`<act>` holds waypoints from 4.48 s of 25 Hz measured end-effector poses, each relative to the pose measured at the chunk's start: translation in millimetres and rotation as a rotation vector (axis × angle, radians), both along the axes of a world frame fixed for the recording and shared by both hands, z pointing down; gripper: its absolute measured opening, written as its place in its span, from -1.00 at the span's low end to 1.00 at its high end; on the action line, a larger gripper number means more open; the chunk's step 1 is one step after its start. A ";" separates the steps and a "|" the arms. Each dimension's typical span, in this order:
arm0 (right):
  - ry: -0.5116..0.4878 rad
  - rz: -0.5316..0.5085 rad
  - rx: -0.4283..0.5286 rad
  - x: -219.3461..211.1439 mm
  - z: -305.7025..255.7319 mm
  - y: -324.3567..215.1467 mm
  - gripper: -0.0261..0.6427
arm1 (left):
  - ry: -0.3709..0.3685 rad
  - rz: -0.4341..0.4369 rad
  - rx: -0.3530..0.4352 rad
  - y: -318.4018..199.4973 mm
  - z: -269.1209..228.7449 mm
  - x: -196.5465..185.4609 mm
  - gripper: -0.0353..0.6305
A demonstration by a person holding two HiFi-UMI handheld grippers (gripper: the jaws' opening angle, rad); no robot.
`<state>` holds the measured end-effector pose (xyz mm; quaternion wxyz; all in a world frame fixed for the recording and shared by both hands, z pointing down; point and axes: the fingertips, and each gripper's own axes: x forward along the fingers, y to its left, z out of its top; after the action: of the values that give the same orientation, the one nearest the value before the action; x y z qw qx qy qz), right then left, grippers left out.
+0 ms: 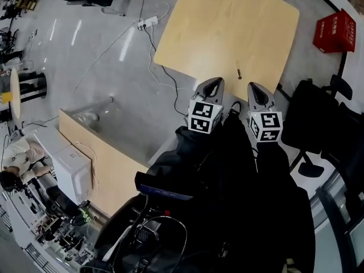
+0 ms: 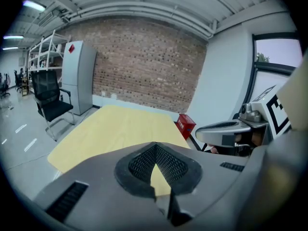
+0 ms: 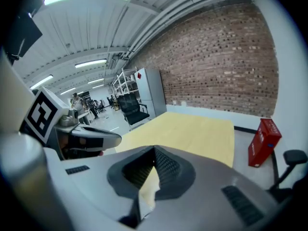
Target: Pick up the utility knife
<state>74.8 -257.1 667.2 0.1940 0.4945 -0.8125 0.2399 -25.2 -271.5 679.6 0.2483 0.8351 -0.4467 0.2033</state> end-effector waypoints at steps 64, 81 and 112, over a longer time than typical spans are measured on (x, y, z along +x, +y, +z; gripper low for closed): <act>0.160 0.039 -0.110 4.1 82.8 -26.3 -0.72 | -0.030 0.030 -0.123 22.4 44.5 -15.0 -0.89; 0.050 0.053 0.364 20.9 -161.2 -5.4 -0.72 | 0.072 0.008 0.268 -18.2 -151.0 3.5 -0.89; -0.012 0.113 0.746 60.3 -322.9 -15.3 -0.72 | 0.141 0.020 0.632 -44.6 -306.8 27.2 -0.89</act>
<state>135.1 -272.5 344.3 -0.0178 0.5738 -0.8167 -0.0591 2.0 -316.1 372.8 0.0051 0.8873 -0.4611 -0.0011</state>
